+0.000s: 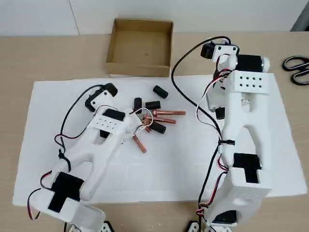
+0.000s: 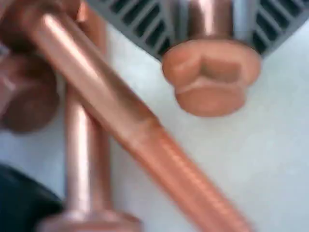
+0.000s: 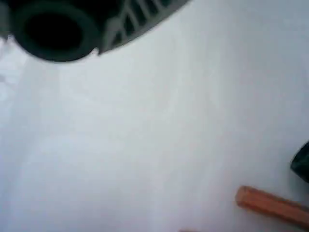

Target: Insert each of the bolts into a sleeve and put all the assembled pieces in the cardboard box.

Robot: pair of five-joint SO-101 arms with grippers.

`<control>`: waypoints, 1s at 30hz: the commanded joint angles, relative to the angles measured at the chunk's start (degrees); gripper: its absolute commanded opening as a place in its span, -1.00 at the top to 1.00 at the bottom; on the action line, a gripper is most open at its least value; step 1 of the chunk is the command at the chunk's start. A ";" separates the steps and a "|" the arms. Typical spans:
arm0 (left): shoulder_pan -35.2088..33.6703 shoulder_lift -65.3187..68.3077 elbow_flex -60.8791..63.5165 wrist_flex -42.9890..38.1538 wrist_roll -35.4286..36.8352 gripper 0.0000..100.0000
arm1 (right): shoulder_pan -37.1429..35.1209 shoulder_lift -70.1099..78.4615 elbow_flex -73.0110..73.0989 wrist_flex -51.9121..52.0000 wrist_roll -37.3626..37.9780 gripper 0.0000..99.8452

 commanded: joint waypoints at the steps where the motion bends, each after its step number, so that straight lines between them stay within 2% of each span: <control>1: -0.35 -2.20 -7.34 9.05 -12.31 0.99 | -0.22 -4.00 -0.26 0.84 -0.35 0.99; 4: -0.79 -4.84 -12.62 17.05 -28.04 0.99 | -0.22 -4.00 -0.26 0.84 -0.35 0.99; 7: -3.87 -5.45 -14.37 18.81 -42.81 0.99 | -0.31 -4.00 -0.26 0.84 -0.35 0.99; 12: -11.16 -2.64 -14.20 18.73 -57.41 0.99 | -0.31 -4.00 -0.26 0.84 -0.35 0.99; 17: -15.38 5.01 -14.20 14.68 -58.20 0.94 | -0.31 -4.00 -0.26 0.84 -0.35 0.99; 22: -15.74 11.78 -14.55 12.31 -58.37 0.87 | -0.40 -4.00 -0.26 0.84 -0.97 0.99; 30: -15.74 12.66 -15.43 12.40 -58.37 0.87 | -0.40 -4.00 -0.26 0.84 -0.97 0.99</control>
